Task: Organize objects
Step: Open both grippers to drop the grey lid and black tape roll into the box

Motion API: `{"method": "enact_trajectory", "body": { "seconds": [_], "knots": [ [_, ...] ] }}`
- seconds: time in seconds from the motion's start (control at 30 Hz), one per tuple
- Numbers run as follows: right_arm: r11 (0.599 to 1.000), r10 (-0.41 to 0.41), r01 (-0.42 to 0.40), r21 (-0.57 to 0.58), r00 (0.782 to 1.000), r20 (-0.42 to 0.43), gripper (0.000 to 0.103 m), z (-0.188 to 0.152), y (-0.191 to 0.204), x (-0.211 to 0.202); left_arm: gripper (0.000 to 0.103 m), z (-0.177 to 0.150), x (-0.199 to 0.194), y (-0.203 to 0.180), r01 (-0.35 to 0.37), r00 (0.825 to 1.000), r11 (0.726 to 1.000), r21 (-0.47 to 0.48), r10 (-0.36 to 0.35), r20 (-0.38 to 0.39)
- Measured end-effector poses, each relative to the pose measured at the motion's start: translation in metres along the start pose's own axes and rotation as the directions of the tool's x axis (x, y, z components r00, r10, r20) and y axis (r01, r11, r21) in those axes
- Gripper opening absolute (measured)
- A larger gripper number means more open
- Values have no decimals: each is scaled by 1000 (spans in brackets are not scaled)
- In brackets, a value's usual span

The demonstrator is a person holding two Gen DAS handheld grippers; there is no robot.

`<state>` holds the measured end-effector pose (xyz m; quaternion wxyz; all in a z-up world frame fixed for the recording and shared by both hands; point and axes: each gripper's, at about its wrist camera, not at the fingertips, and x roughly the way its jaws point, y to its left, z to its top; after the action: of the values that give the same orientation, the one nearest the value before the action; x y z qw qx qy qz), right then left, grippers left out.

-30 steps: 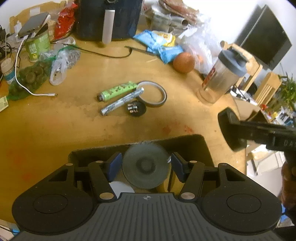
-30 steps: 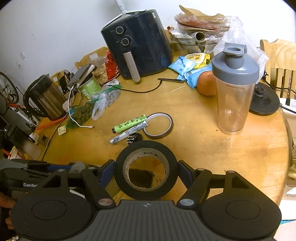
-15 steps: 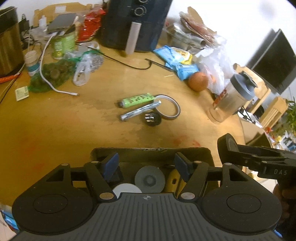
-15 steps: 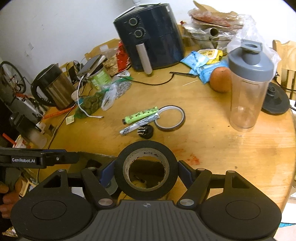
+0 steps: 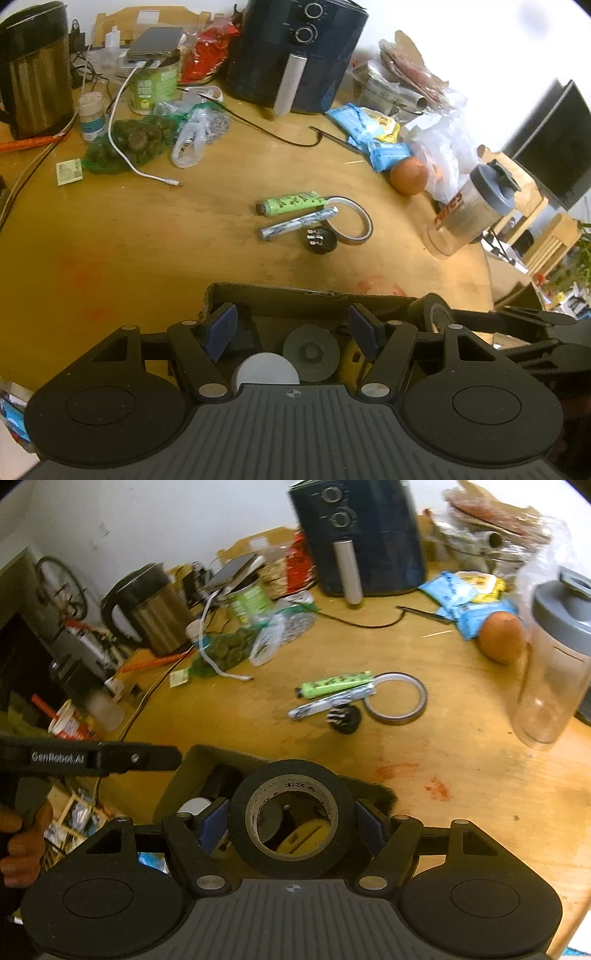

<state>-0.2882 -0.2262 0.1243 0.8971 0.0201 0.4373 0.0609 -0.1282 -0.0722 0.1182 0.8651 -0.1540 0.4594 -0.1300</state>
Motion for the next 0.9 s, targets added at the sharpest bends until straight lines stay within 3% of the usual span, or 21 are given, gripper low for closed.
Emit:
{"method": "enact_trajectory", "body": {
  "seconds": [0.17,0.2,0.23,0.33,0.9],
  "knots": [
    [996,47,-48,-70,999,-24,76,0,15,6,66,-2,-5,5,-11,1000,1000,-25,12,11],
    [994,44,-46,-102,999,-27,77,-1,20,7,66,-3,-6,6,-13,1000,999,-30,14,12],
    [990,34,-37,-133,999,-25,86,-1,25,8,66,-3,-6,7,-15,1000,999,-34,15,13],
    [979,40,-44,-197,999,-26,92,-3,37,10,66,-5,-8,8,-18,1000,999,-40,18,16],
    [994,-23,23,-105,1000,-6,96,-3,25,9,66,10,-13,5,2,1000,1000,9,-2,2]
  ]
}}
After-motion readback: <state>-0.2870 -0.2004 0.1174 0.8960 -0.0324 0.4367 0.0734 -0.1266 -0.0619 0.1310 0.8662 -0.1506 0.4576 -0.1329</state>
